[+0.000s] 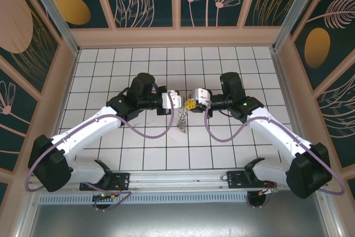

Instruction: Put the keys on the keyring

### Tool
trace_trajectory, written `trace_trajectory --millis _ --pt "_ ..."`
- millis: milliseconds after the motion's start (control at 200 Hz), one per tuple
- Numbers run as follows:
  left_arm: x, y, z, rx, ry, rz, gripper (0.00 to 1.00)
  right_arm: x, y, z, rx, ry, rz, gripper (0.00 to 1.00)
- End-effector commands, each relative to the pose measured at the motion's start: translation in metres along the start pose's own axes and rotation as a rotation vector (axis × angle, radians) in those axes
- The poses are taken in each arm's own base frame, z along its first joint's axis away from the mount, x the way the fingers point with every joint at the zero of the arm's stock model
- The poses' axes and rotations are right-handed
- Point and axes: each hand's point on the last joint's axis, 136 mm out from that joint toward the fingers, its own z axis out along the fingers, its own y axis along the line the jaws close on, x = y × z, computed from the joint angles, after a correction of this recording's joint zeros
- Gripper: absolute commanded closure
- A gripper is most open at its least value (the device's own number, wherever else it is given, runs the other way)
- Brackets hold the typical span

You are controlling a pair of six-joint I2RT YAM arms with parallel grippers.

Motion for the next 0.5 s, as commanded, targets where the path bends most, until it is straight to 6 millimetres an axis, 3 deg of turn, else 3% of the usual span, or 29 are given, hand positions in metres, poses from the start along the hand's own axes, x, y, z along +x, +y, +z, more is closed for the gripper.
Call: trace_trajectory --millis 0,235,495 --pt "-0.0066 -0.0017 -0.0069 -0.008 -0.021 0.02 1.0 -0.0104 -0.0053 -0.0054 0.023 -0.042 -0.021 1.0" --pt "-0.0051 -0.0037 -0.0099 -0.018 -0.02 0.022 1.0 -0.007 -0.0059 -0.0051 0.027 -0.016 -0.028 1.0" --pt "0.0006 -0.0075 -0.0058 0.008 -0.001 0.023 1.0 -0.0159 -0.0057 -0.0039 -0.01 -0.043 -0.042 1.0"
